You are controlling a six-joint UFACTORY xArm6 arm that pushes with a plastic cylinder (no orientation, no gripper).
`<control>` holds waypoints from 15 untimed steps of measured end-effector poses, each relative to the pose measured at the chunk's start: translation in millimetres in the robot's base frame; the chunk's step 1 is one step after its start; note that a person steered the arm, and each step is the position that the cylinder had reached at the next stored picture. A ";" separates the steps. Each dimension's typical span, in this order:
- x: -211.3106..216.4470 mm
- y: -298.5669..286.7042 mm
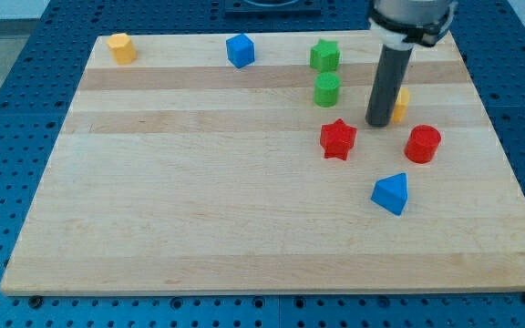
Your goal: Push the yellow heart to the top right
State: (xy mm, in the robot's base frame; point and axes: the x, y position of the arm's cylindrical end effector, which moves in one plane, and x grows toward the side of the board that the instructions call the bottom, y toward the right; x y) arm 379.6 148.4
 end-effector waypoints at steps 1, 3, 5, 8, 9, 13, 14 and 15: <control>-54.1 1.1; -17.2 -9.0; -26.8 59.6; -63.4 55.6; -36.8 52.8; -57.4 -33.3; -84.2 -25.6; -102.0 24.4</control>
State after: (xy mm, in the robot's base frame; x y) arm 277.6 172.8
